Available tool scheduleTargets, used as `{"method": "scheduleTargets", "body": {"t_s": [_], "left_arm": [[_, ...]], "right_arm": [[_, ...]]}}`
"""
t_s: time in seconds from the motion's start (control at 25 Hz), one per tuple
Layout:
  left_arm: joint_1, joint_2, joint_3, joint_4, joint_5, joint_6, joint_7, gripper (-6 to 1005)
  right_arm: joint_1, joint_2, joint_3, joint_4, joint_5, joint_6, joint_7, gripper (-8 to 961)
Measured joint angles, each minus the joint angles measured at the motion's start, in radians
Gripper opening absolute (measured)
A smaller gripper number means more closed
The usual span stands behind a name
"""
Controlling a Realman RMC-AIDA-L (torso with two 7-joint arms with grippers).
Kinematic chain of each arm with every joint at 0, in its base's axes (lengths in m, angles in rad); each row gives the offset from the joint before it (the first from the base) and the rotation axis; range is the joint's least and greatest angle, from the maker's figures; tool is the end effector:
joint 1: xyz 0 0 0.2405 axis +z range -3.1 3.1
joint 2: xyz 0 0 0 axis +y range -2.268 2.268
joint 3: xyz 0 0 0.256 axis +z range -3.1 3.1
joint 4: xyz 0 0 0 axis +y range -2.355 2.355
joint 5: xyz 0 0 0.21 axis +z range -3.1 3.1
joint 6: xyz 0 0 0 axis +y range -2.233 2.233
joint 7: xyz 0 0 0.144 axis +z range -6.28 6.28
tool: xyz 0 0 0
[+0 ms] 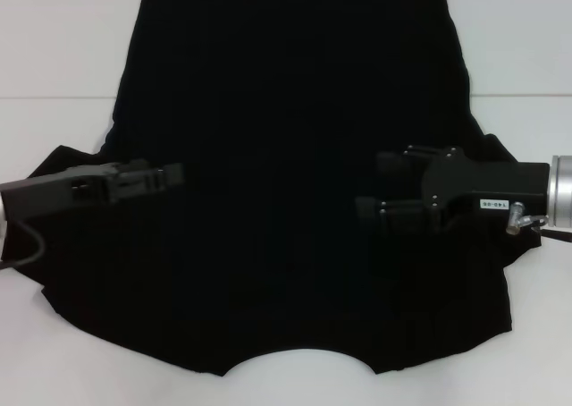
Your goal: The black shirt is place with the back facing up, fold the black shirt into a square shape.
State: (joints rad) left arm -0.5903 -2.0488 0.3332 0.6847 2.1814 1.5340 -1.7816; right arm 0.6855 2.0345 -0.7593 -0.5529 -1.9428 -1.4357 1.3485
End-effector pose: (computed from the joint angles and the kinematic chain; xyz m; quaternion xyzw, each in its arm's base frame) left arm -0.2865 0.3545 0.0484 -0.8406 -0.4227 -0.2836 0.1854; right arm 0.2244 0.3760 -0.0058 -0.9497 0.1634 0.2290 0.1377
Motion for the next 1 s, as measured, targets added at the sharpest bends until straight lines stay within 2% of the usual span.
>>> {"method": "scheduleTargets", "body": {"t_s": [0.2,0.36,0.56,0.72,1.0], "left_arm": [[0.018,0.017,-0.005,0.086,0.078,-0.094,-0.202,899],[0.033,0.021,-0.011,0.133,0.126,-0.124,-0.286,897],[0.040,0.024,-0.015,0.167,0.214,-0.202,-0.417,894],[0.043,0.024,-0.015,0.168,0.269,-0.252,-0.461,892],[0.061,0.017,-0.014,0.166,0.279,-0.309,-0.467,888]], "right_arm": [[0.009,0.014,0.000,0.000,0.001,0.018,0.001,896],[0.012,0.024,0.000,-0.001,0.001,0.027,0.006,895],[0.012,0.026,0.005,-0.001,0.003,0.025,0.011,895],[0.008,0.026,0.006,-0.001,0.004,0.027,0.013,895],[0.007,0.024,0.008,-0.002,0.004,0.033,0.013,895]]}}
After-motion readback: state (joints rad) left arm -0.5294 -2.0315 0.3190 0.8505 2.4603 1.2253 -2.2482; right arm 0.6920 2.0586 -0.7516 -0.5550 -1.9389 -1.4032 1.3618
